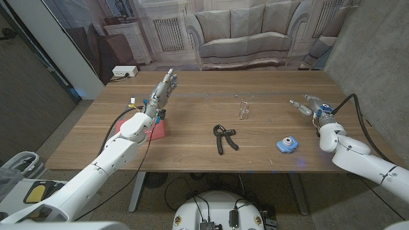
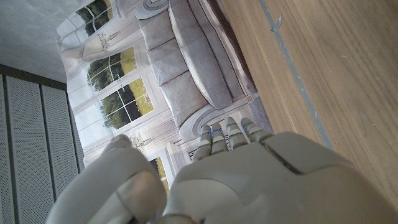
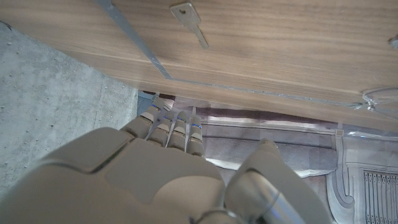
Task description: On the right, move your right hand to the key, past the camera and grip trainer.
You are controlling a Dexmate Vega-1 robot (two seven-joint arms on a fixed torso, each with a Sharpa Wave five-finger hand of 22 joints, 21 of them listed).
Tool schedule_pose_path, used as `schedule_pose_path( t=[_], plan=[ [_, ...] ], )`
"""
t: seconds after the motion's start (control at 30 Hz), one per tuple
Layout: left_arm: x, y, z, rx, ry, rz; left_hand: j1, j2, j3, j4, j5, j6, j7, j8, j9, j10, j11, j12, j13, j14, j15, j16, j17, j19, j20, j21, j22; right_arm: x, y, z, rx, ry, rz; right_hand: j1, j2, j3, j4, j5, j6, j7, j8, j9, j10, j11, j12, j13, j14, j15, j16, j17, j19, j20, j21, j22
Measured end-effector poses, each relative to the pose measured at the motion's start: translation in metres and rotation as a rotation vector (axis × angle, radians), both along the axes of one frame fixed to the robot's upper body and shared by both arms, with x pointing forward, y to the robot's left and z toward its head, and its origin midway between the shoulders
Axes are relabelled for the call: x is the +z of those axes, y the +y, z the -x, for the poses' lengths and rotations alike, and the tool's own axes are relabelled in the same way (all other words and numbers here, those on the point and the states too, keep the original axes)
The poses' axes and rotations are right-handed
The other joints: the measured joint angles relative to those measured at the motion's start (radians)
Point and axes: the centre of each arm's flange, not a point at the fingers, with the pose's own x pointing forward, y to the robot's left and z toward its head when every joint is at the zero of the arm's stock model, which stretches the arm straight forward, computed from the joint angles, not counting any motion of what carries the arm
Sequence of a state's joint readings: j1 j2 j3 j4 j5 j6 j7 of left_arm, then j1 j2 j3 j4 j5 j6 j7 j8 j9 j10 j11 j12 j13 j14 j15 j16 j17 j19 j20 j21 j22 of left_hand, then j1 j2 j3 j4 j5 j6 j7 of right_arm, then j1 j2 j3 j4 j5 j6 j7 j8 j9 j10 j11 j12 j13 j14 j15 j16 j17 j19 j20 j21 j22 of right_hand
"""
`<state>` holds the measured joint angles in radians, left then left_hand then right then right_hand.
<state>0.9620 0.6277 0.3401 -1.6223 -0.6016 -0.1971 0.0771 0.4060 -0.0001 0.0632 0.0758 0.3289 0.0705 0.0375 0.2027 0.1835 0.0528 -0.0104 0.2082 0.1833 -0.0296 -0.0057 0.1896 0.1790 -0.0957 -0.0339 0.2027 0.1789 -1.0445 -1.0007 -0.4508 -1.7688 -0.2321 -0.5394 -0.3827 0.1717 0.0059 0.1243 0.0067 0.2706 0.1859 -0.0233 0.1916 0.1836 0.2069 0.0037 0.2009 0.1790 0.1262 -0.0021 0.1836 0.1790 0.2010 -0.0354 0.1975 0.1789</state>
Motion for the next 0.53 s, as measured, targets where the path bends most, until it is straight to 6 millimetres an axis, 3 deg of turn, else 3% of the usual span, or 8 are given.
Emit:
schedule_pose_path(
  t=[0.53],
  plan=[
    [-0.002, 0.007, 0.003, 0.005, 0.006, 0.001, 0.004, 0.004, -0.003, -0.003, -0.004, 0.000, 0.000, 0.000, 0.000, 0.000, 0.000, 0.000, 0.000, 0.000, 0.000, 0.000, 0.000, 0.000, 0.000, 0.000, 0.000, -0.011, 0.005, -0.008, -0.012, 0.051, -0.015, 0.000, 0.000, 0.000, 0.000, 0.000, 0.000, 0.000, 0.000, 0.000, 0.000, 0.000, 0.000, 0.000, 0.005, -0.005, 0.000, 0.000, 0.005, -0.005, 0.000, 0.000]
  ],
)
